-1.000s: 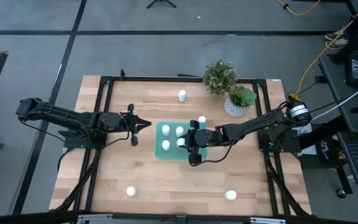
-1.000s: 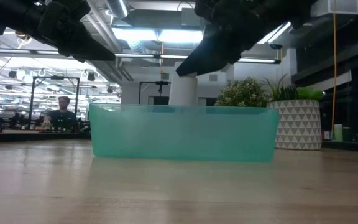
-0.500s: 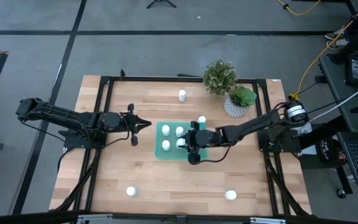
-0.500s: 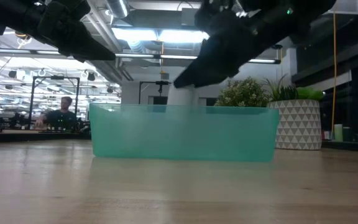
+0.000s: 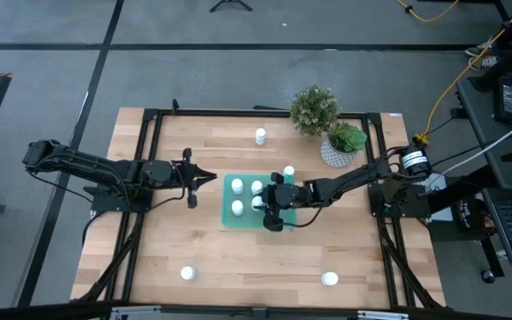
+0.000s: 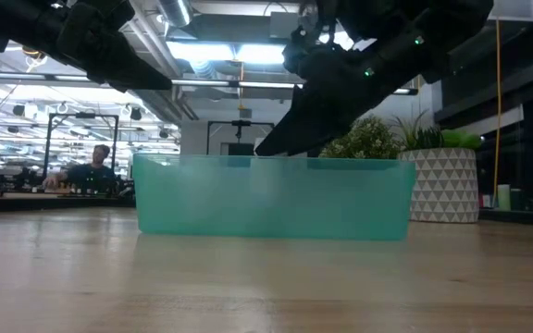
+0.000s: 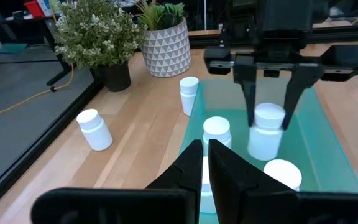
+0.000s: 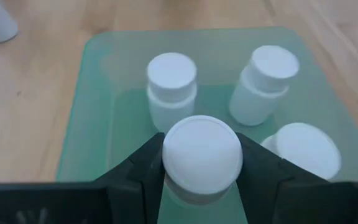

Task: Pick and place pill bottles into a basket
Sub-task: Put the white pill bottle into the blue bin

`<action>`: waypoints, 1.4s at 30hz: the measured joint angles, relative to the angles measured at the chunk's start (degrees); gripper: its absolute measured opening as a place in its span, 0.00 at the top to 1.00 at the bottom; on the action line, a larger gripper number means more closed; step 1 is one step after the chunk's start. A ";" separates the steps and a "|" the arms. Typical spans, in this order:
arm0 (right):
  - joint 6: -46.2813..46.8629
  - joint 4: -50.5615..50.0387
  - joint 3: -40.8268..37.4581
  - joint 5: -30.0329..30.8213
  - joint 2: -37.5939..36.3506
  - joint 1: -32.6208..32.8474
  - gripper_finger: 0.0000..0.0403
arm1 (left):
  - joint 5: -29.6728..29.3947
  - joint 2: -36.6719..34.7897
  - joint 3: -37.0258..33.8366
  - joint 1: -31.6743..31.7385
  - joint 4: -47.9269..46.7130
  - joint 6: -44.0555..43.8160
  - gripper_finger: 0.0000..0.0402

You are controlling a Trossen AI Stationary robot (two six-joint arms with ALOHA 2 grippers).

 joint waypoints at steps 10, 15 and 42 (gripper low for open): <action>0.98 0.11 0.00 -0.03 0.00 -0.02 0.62 | 0.02 0.01 -0.01 0.00 0.00 0.44 0.96; 0.94 0.75 0.04 -0.02 0.67 -0.02 0.62 | 0.04 0.00 -0.01 0.00 0.00 0.48 0.96; -0.02 2.10 0.98 -4.40 4.11 -0.83 0.56 | 0.11 0.02 -0.01 0.00 0.02 0.94 0.97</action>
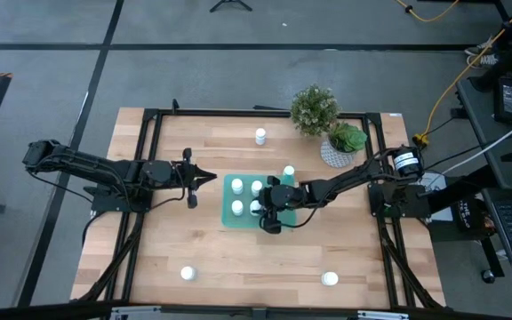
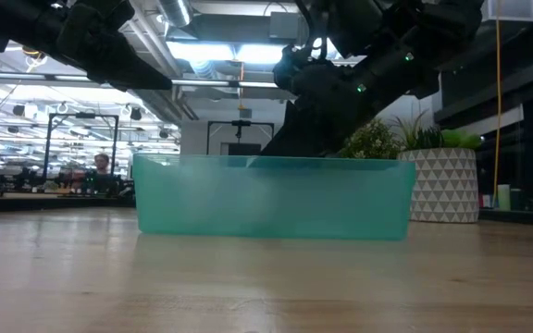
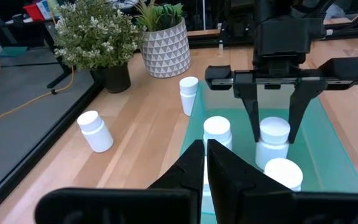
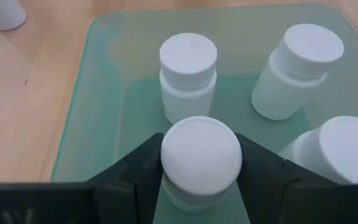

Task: Pick and place pill bottles into a basket
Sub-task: Put the white pill bottle into the blue bin

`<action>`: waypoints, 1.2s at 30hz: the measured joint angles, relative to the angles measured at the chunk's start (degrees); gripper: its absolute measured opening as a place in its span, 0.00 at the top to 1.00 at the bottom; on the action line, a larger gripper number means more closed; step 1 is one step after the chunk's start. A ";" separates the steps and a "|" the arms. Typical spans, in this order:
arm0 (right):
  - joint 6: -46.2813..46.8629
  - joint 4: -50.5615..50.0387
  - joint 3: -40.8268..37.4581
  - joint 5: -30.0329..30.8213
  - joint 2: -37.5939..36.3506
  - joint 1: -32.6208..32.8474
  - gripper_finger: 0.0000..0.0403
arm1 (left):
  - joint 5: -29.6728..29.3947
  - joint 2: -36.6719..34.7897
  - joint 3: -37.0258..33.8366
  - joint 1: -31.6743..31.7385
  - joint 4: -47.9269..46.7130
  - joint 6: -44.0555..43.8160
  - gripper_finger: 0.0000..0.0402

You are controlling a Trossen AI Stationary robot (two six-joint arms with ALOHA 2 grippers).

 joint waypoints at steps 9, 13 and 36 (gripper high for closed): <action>0.83 1.34 0.00 0.03 0.00 0.00 0.55 | 0.00 0.00 0.00 0.00 0.00 0.00 0.97; 0.77 1.34 0.00 0.03 0.00 0.00 0.55 | 0.02 0.00 0.00 0.00 0.00 0.00 0.97; -2.05 1.23 0.00 0.05 0.00 0.00 0.53 | 0.13 -0.01 0.01 0.00 0.00 -0.02 0.96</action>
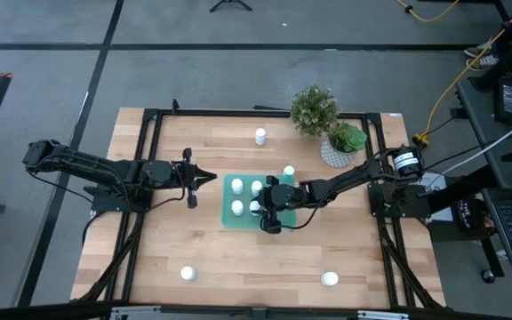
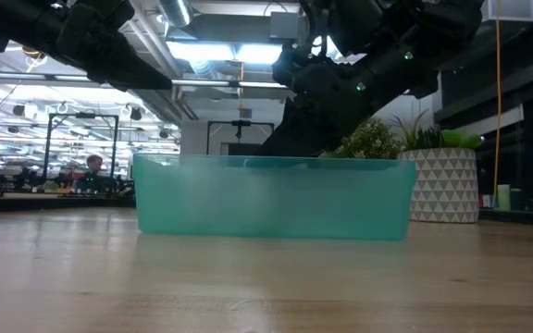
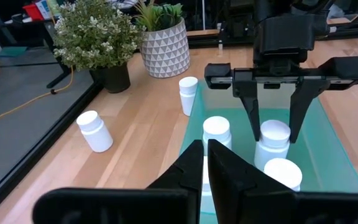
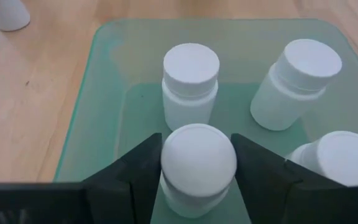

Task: Pick and place pill bottles into a basket
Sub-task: Put the white pill bottle into the blue bin

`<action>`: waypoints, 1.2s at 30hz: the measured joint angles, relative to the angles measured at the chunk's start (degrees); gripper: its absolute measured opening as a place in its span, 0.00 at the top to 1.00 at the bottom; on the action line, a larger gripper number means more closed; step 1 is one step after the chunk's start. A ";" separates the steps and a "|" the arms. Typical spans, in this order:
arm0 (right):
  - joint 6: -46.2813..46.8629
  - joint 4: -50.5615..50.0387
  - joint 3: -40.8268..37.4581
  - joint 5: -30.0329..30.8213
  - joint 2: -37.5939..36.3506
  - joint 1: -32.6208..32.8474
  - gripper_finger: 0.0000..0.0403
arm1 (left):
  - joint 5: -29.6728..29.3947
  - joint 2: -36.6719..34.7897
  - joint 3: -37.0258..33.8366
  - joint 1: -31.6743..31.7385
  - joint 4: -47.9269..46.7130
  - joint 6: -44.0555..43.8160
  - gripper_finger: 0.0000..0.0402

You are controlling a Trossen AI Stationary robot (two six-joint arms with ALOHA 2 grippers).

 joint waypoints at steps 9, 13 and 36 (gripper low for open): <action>0.12 0.98 0.00 0.00 -0.02 0.00 0.56 | 0.04 0.01 -0.01 0.00 0.00 0.00 0.95; 0.09 1.03 0.00 0.00 -0.02 0.00 0.49 | 0.05 0.01 -0.01 0.00 0.00 0.00 0.96; -4.71 -8.93 -0.02 7.60 -15.80 1.31 0.44 | 0.07 -0.01 -0.01 0.00 -0.02 -1.25 0.95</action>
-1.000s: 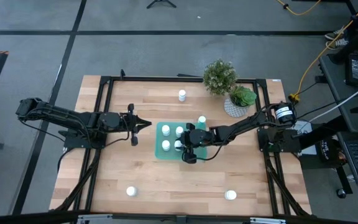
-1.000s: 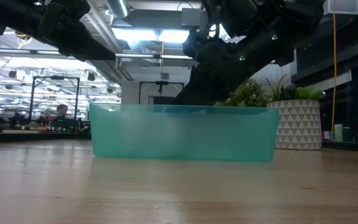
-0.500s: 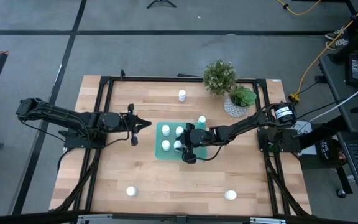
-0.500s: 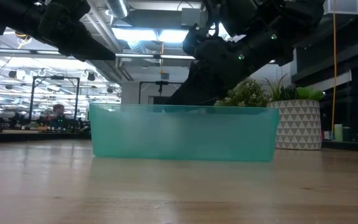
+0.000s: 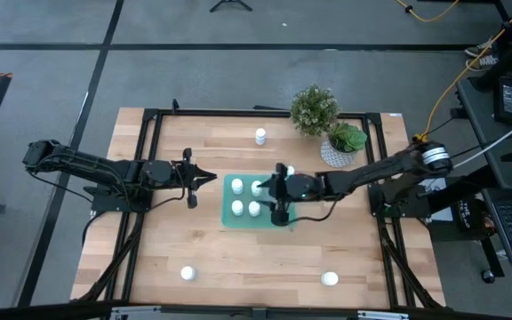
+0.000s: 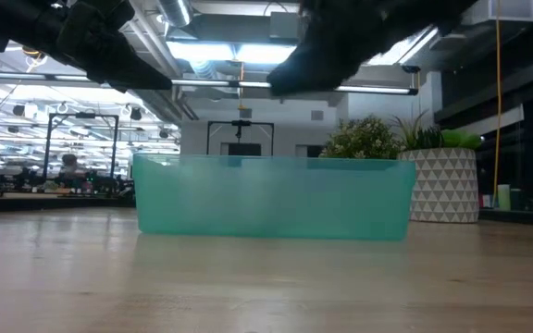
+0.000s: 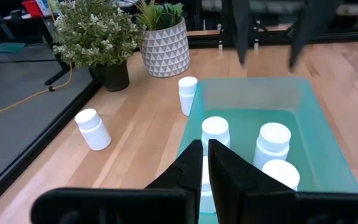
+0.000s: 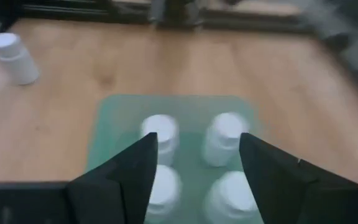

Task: Pick and place pill bottles into a basket
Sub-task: Put the white pill bottle into the blue bin

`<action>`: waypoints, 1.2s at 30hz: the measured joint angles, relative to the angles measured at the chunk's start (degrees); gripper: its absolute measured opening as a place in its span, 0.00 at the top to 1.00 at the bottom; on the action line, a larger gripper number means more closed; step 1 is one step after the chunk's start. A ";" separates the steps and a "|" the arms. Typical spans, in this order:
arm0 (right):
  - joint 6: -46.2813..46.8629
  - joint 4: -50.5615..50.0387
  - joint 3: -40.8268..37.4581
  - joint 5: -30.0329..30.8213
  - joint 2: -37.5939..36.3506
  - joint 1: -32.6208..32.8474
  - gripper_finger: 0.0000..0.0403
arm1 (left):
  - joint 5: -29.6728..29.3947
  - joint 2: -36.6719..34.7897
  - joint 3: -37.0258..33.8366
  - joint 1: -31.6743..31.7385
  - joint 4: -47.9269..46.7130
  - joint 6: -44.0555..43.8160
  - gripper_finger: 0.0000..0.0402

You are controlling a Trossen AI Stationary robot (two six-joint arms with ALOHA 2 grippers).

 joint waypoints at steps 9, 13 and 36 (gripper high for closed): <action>-1.15 -12.01 -2.68 5.45 -12.64 3.74 0.64 | 0.00 0.02 0.02 0.00 -0.05 -0.31 0.96; 0.56 -11.62 -7.10 5.45 -18.38 5.02 0.74 | 0.00 0.01 0.02 0.00 0.00 -0.33 0.96; 6.28 8.27 -38.38 12.42 -35.58 6.25 0.97 | -0.15 0.01 0.02 0.00 -0.02 -0.28 0.97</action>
